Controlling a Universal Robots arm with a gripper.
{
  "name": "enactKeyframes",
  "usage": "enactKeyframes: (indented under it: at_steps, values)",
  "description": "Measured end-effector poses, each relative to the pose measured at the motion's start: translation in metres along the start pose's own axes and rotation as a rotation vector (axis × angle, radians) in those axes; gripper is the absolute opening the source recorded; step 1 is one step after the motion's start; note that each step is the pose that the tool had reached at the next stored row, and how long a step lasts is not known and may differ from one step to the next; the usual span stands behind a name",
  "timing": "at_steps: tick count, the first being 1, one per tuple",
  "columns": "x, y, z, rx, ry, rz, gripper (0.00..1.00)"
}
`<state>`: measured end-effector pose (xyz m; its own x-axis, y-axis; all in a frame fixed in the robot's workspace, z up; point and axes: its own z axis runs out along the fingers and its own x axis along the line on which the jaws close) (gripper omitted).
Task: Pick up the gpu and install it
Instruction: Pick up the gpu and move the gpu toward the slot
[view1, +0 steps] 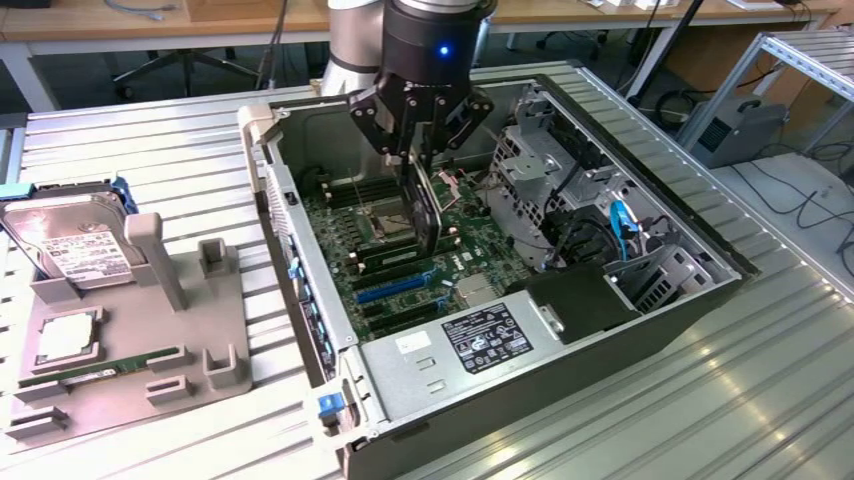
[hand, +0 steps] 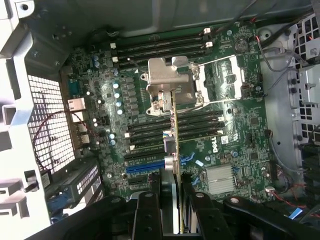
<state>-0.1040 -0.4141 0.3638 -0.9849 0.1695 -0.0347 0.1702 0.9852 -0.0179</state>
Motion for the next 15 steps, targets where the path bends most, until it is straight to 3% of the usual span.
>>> enactKeyframes:
  at_steps: [15]
  values:
    - [-0.022,0.0040,0.0061,-0.0001,0.0000,0.000,0.28]
